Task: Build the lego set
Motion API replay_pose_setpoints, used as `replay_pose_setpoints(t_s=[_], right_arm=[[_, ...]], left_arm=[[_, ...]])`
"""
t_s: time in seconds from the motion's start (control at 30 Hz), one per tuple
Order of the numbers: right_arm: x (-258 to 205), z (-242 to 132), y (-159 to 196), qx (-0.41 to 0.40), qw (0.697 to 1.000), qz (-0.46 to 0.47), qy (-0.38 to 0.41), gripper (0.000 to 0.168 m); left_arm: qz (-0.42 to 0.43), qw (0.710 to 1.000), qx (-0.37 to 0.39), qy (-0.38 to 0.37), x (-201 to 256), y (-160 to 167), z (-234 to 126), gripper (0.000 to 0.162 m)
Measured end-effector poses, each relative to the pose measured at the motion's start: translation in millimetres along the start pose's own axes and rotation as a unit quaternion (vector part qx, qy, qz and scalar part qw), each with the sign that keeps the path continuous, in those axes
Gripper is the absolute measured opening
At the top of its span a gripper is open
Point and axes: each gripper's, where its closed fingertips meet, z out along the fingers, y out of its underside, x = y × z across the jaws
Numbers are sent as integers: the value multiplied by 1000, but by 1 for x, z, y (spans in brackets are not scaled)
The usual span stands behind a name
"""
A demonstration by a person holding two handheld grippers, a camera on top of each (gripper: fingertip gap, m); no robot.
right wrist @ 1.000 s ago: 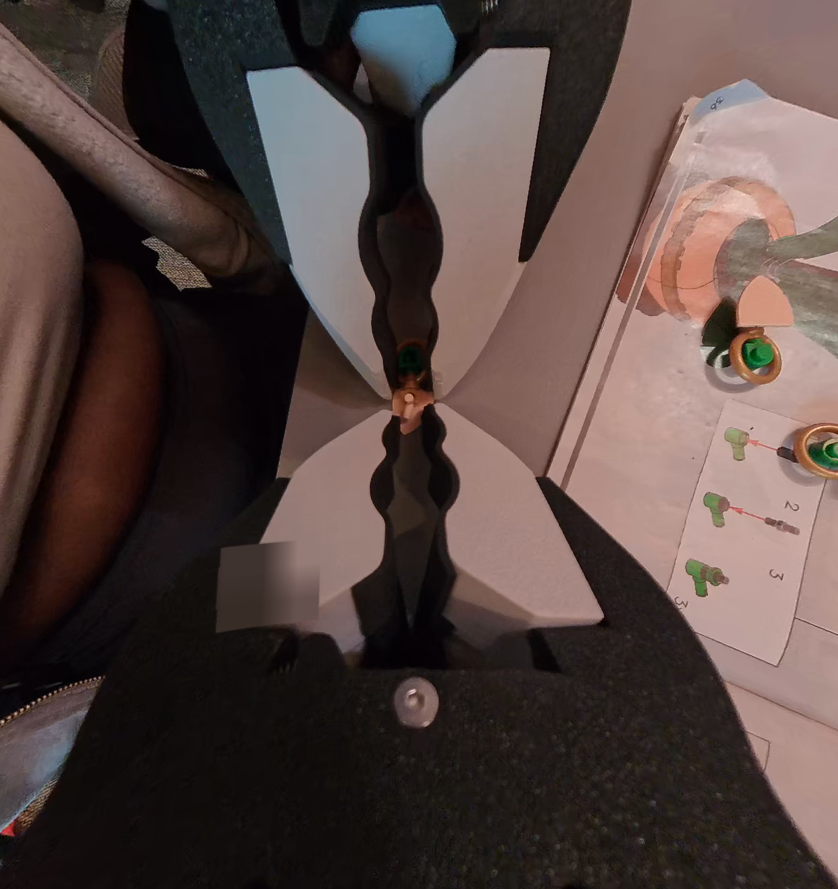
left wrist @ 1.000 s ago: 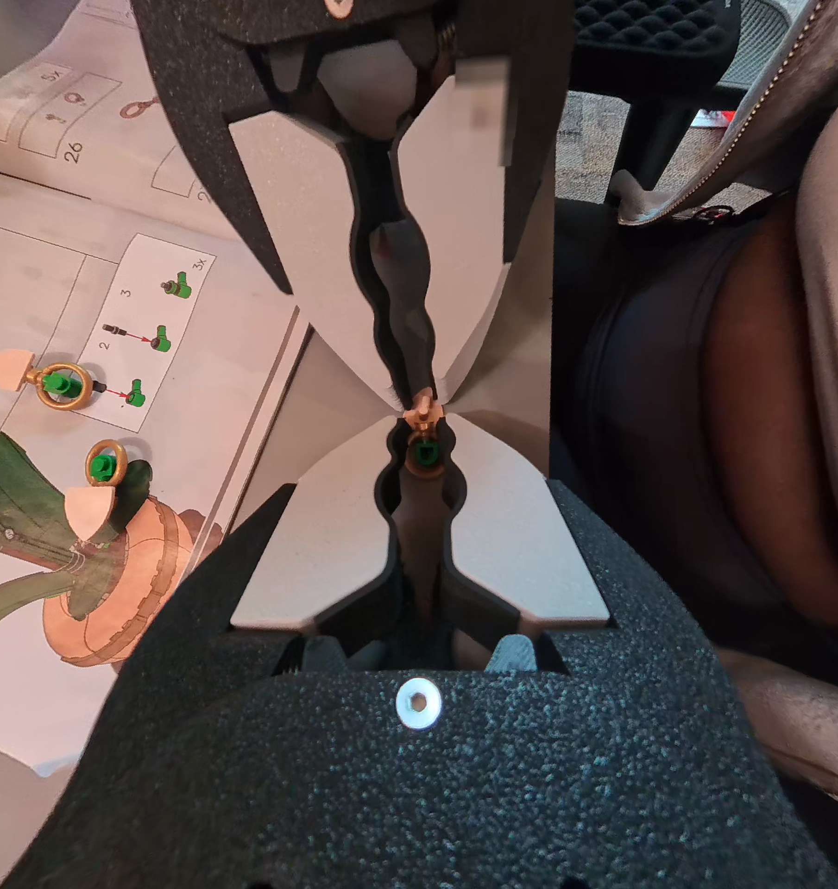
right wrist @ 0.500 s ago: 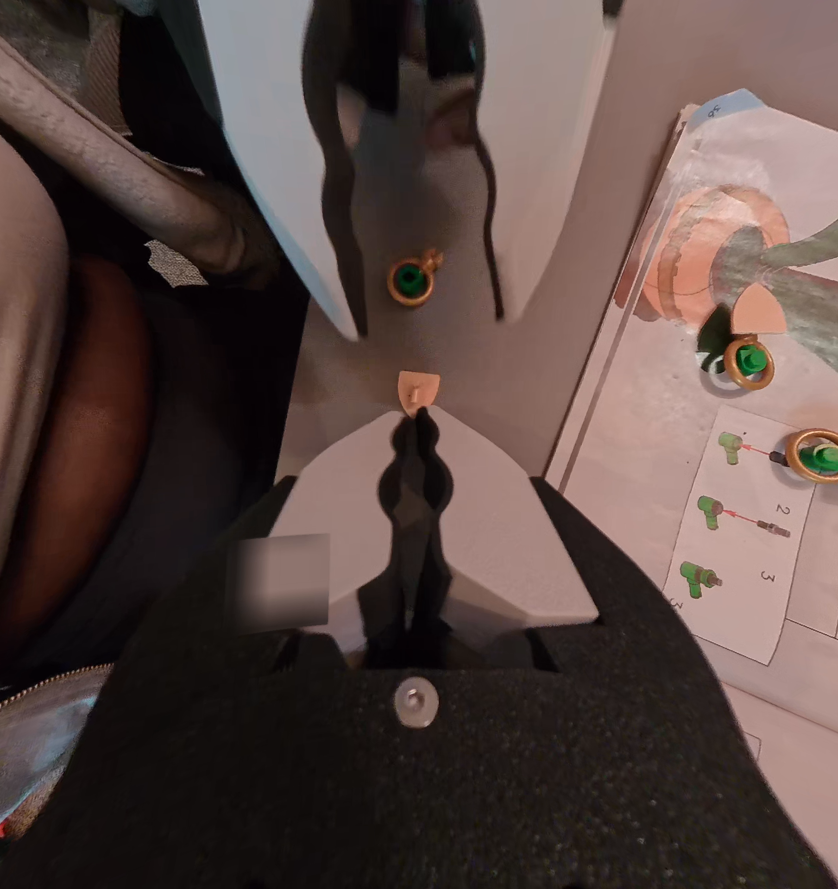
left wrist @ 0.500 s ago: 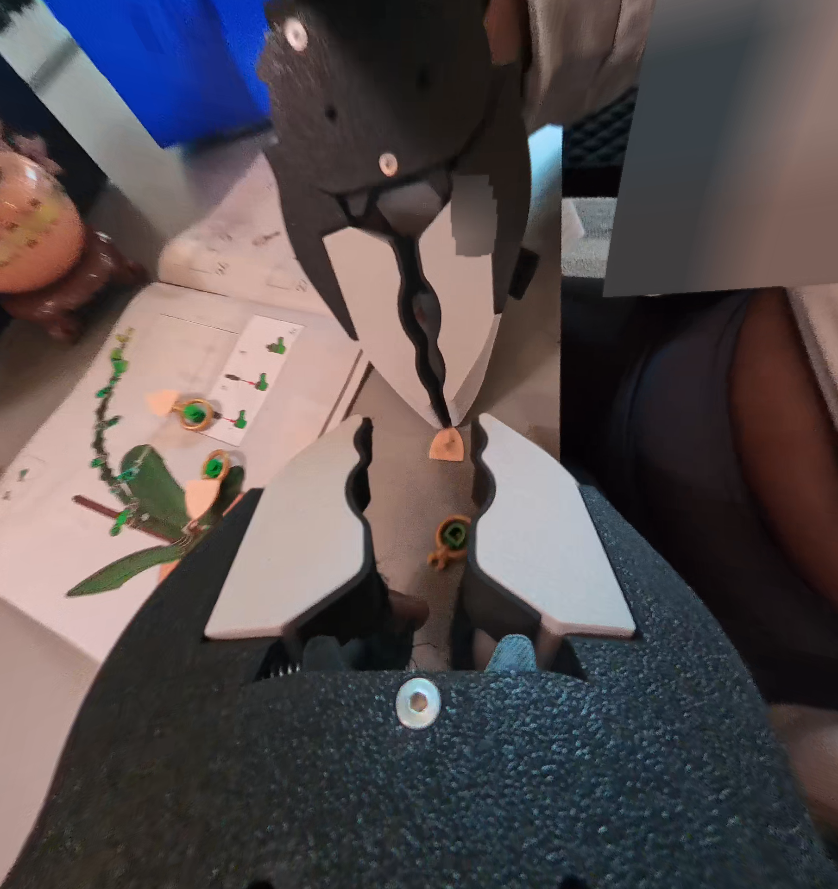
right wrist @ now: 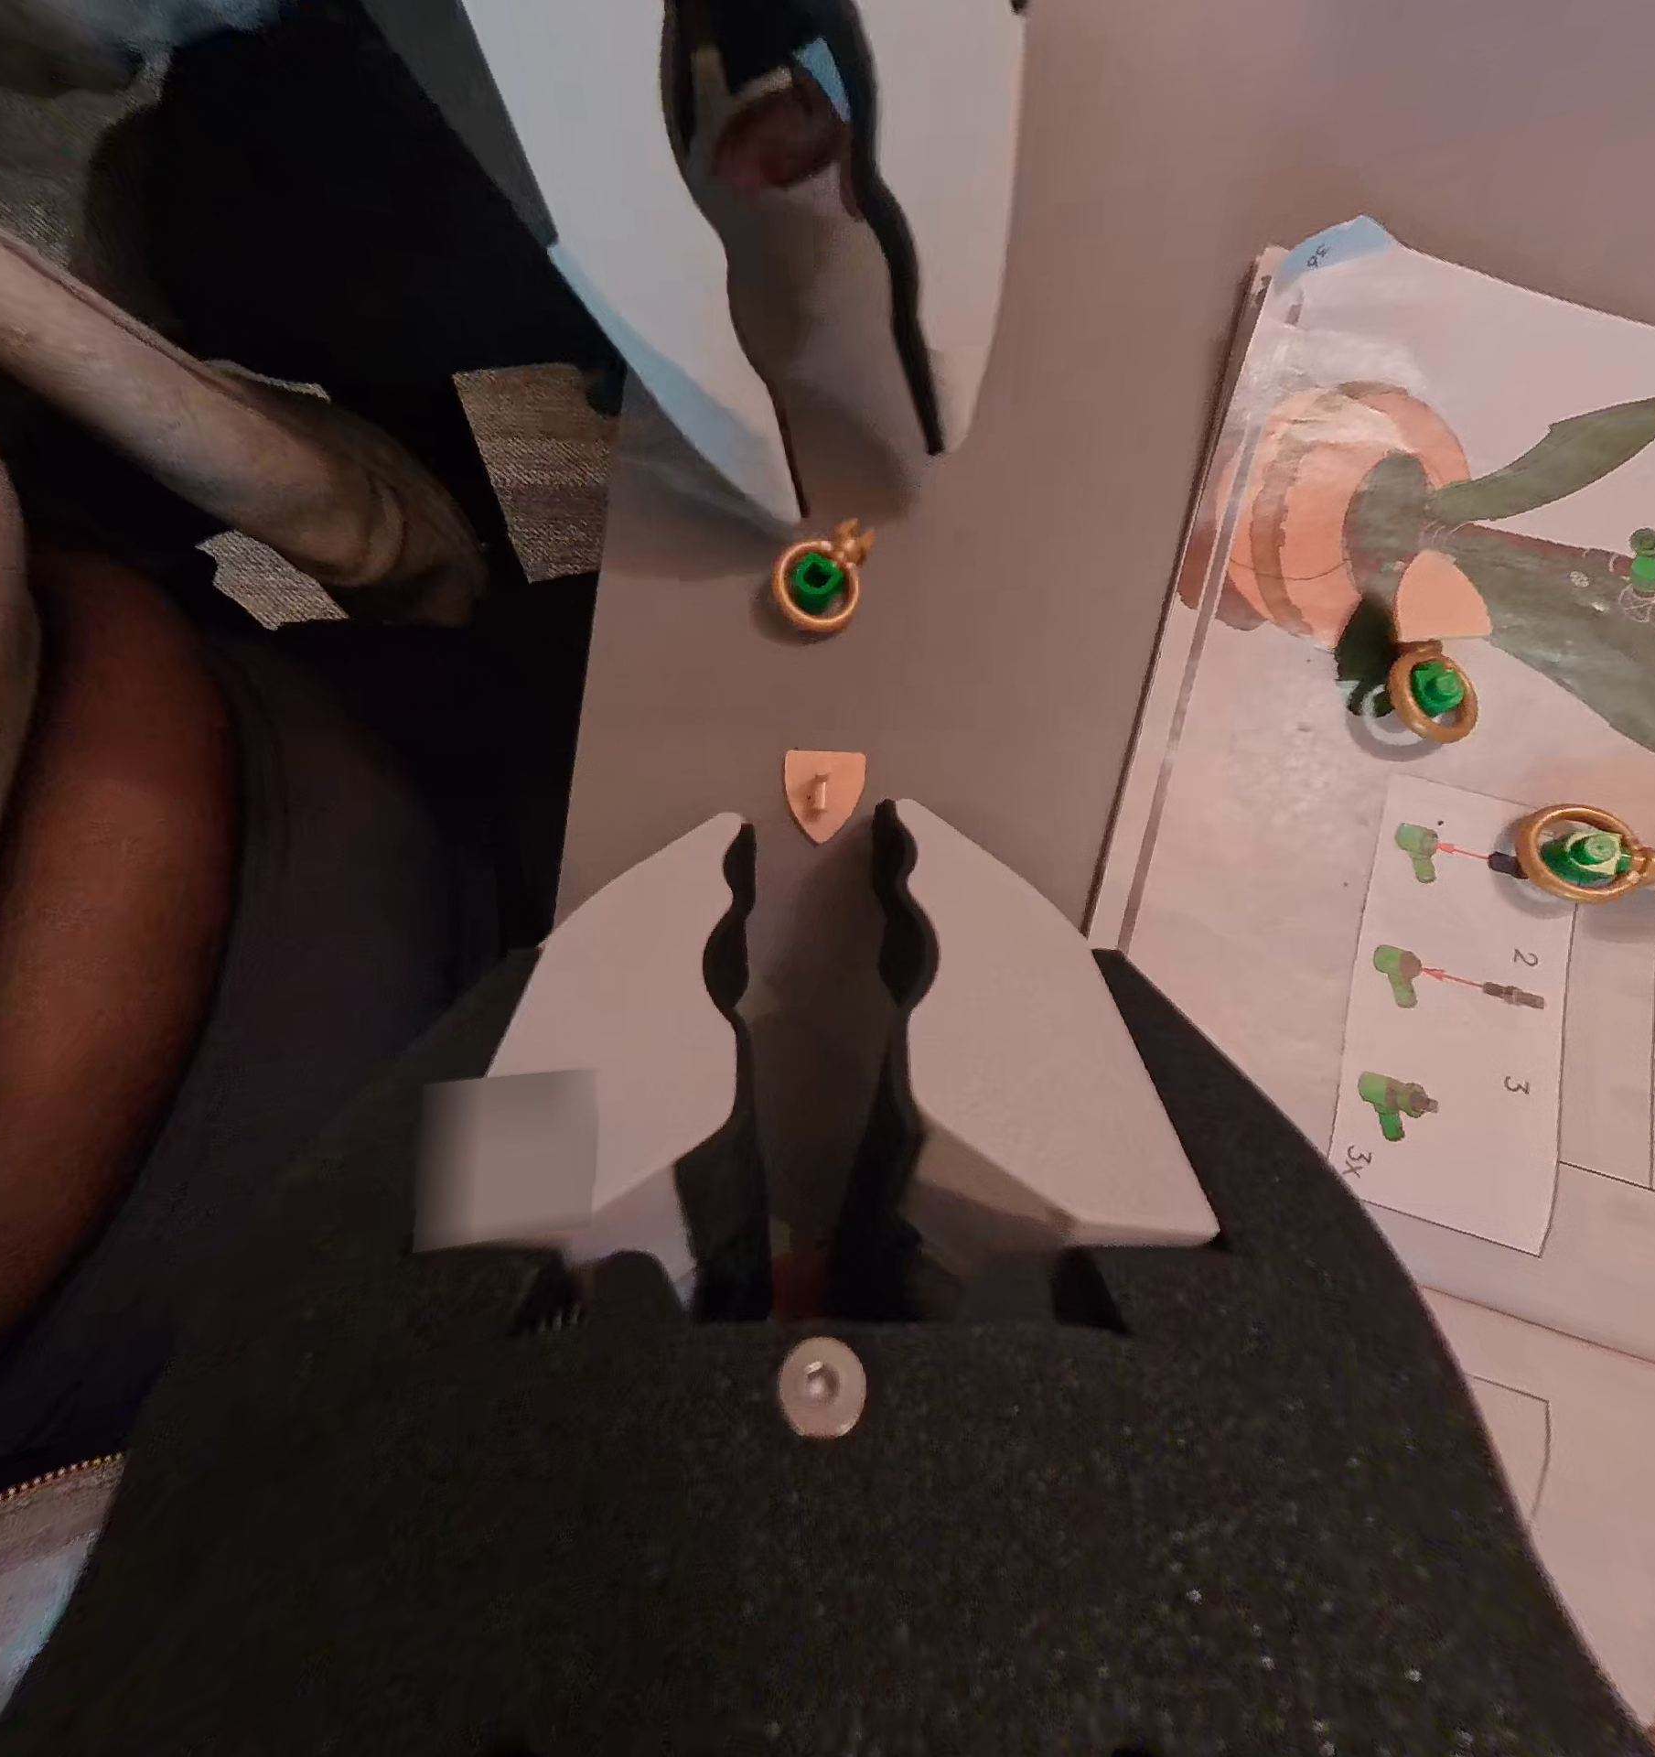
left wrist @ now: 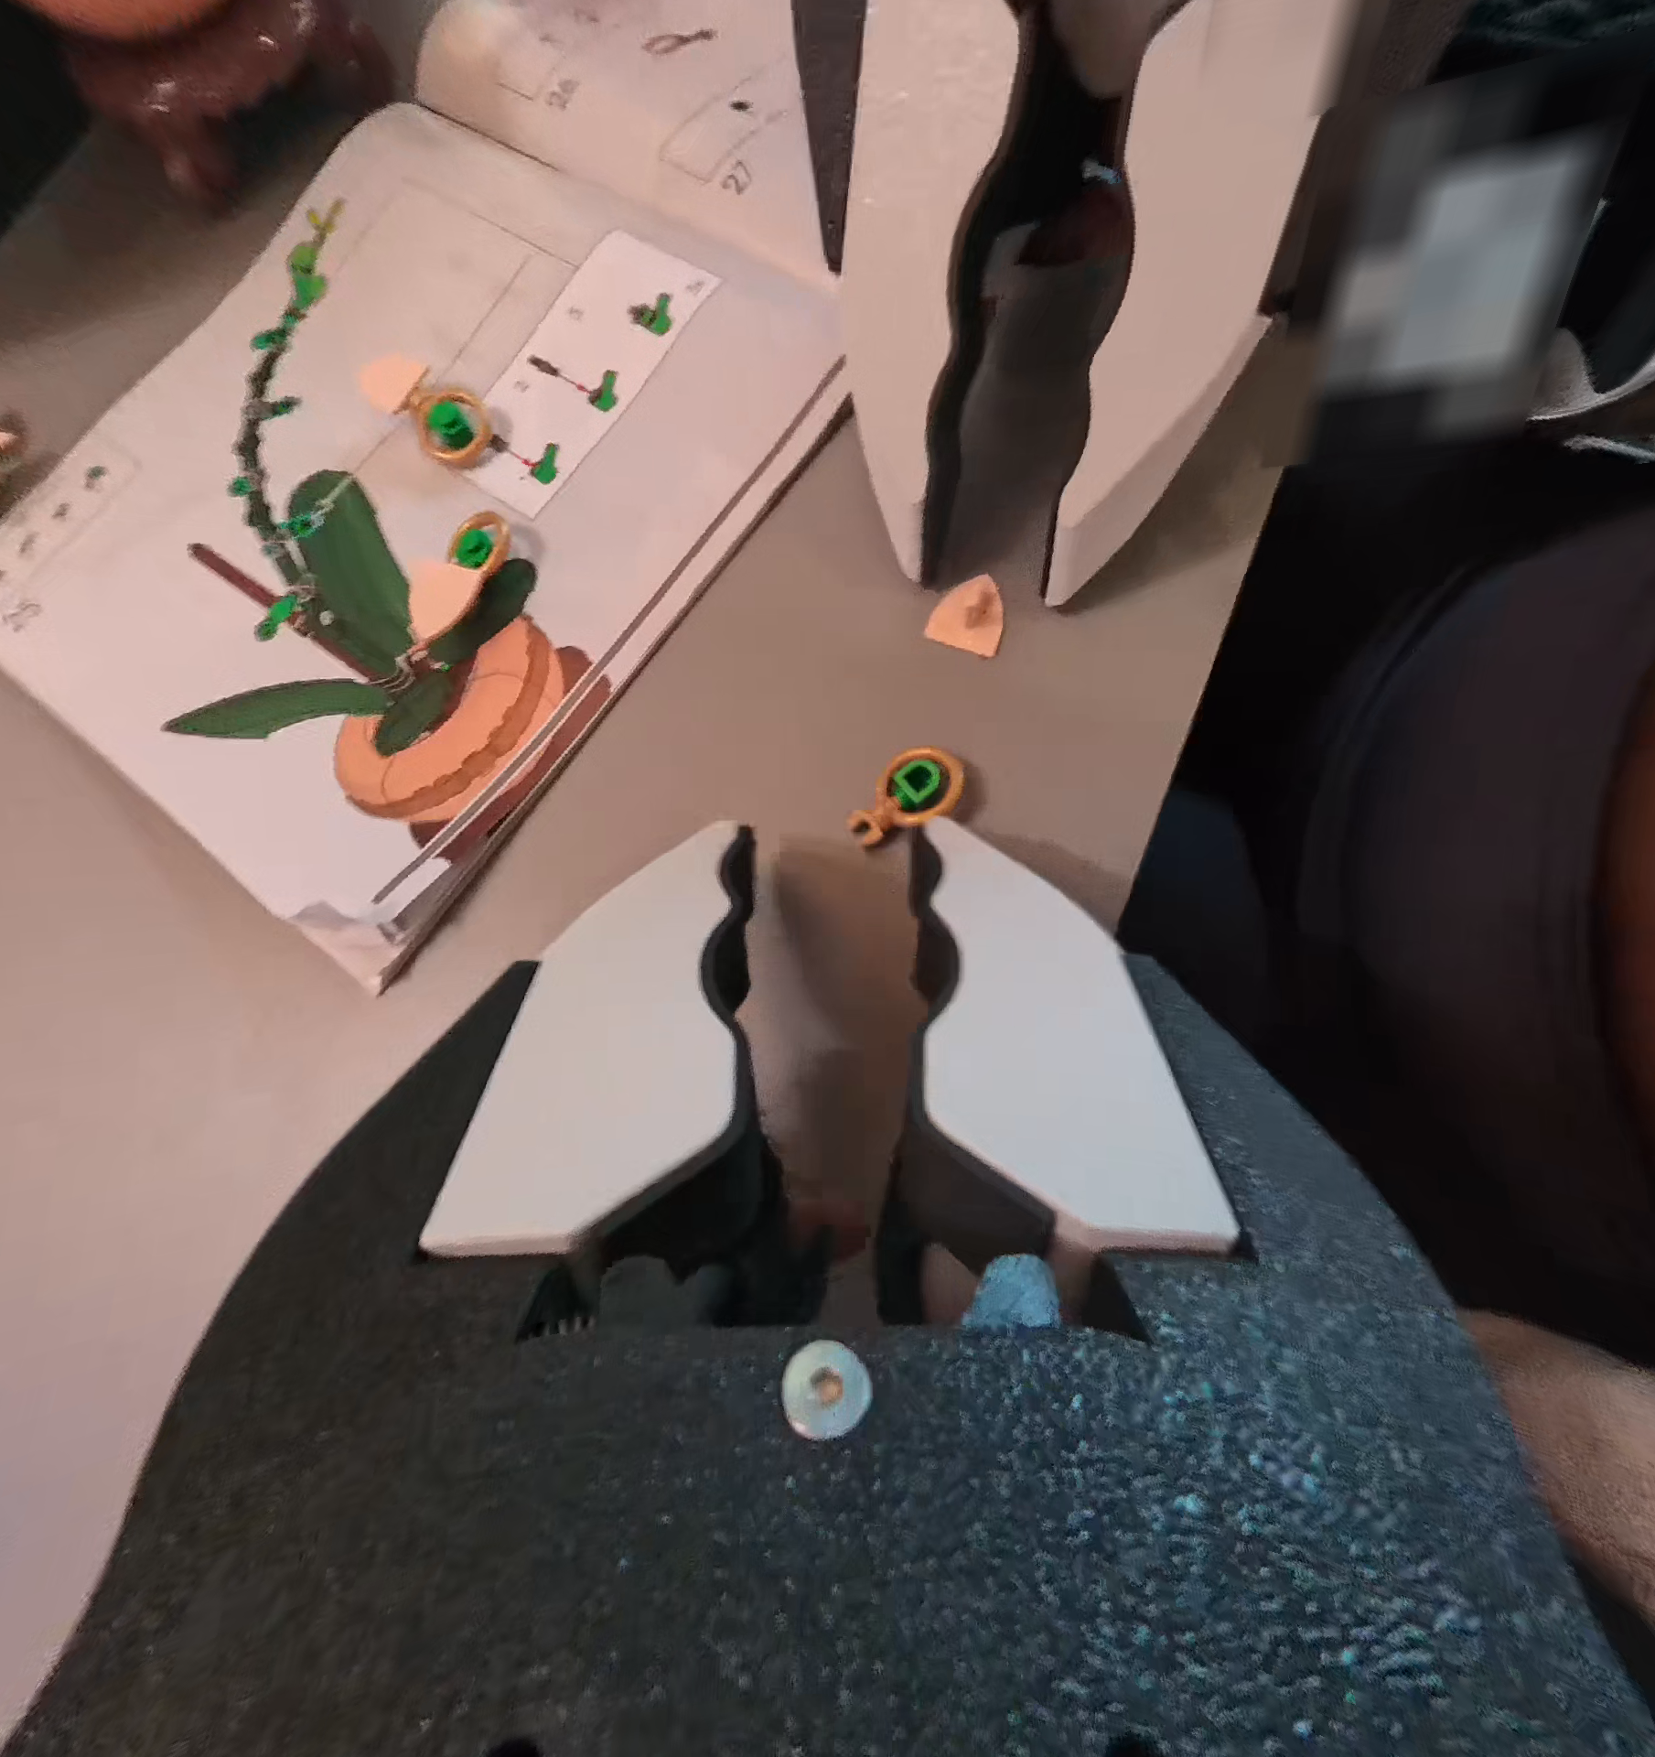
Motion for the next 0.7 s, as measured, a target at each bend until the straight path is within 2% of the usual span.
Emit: replay_pose_setpoints(t_s=[0.1,0.23,0.37,0.53,0.63,0.7], right_arm=[[1,-3,0,-8,1000,-15,12,23],[-3,-3,-21,18,999,-34,1,13],[5,13,-29,-5,999,-38,8,8],[-18,27,-32,-20,998,-17,-58,7],[-19,16,-34,-12,999,-24,-40,7],[-6,3,-30,-6,1000,-16,-16,7]], left_arm=[[4,1000,-15,-5,7,5,-7,13],[7,1000,-20,20,14,7,0,5],[16,998,-10,53,15,1,7,3],[55,994,-21,89,1,-4,16,3],[61,995,-61,49,-17,1,12,4],[53,997,-41,30,-18,-2,2,5]])
